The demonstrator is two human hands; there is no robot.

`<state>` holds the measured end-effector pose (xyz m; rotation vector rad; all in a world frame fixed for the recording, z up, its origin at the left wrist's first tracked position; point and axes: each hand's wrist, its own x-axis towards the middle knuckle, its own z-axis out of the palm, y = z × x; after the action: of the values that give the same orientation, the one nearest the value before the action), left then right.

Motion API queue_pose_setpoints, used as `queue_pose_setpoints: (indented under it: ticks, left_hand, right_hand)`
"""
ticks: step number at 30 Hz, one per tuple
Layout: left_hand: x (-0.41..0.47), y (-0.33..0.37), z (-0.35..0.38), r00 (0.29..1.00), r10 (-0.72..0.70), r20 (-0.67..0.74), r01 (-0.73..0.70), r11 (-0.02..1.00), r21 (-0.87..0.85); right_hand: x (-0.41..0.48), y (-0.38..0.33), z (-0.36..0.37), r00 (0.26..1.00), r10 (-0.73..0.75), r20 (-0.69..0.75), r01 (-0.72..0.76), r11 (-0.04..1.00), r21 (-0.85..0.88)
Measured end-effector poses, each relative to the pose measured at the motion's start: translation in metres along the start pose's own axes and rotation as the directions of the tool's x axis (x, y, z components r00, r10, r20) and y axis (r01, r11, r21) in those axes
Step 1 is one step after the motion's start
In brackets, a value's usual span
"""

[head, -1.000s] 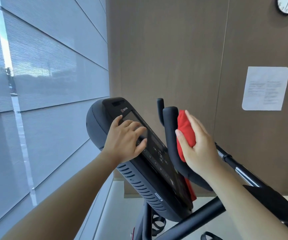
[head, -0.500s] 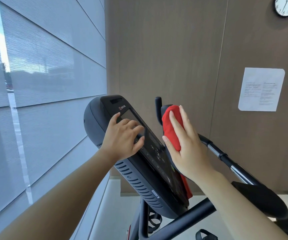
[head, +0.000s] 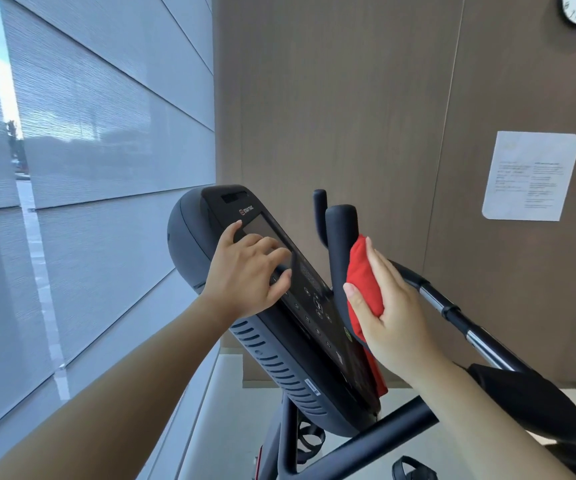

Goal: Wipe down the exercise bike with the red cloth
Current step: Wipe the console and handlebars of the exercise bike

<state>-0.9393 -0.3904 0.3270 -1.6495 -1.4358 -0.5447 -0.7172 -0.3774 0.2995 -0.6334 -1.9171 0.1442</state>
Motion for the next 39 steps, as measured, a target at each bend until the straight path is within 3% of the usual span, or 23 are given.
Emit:
queue_pose_setpoints:
  ticks: [6,15,20,28,39]
  left_hand:
    - [-0.001,0.0,-0.001,1.0,-0.008,0.018,0.008,1.0,0.0]
    - [-0.001,0.001,-0.003,0.999,-0.01,0.034,0.01,1.0,0.013]
    - [-0.001,0.001,-0.002,1.0,-0.01,0.029,0.009,1.0,0.011]
    - [0.0,0.0,-0.002,0.999,-0.01,0.049,0.01,1.0,0.014]
    - [-0.001,0.001,-0.003,0.998,-0.006,0.06,0.005,1.0,0.02]
  right_hand:
    - [0.023,-0.01,-0.001,0.996,0.055,-0.076,-0.05,0.997,0.062]
    - [0.001,0.006,-0.008,0.998,0.05,0.037,-0.052,0.996,0.073]
    - [0.032,-0.003,-0.023,0.999,0.037,-0.028,-0.033,0.991,0.13]
    - [0.001,-0.001,0.001,0.995,-0.049,0.083,0.052,0.998,-0.029]
    - [-0.011,-0.006,0.004,0.993,-0.083,0.078,0.094,0.985,-0.144]
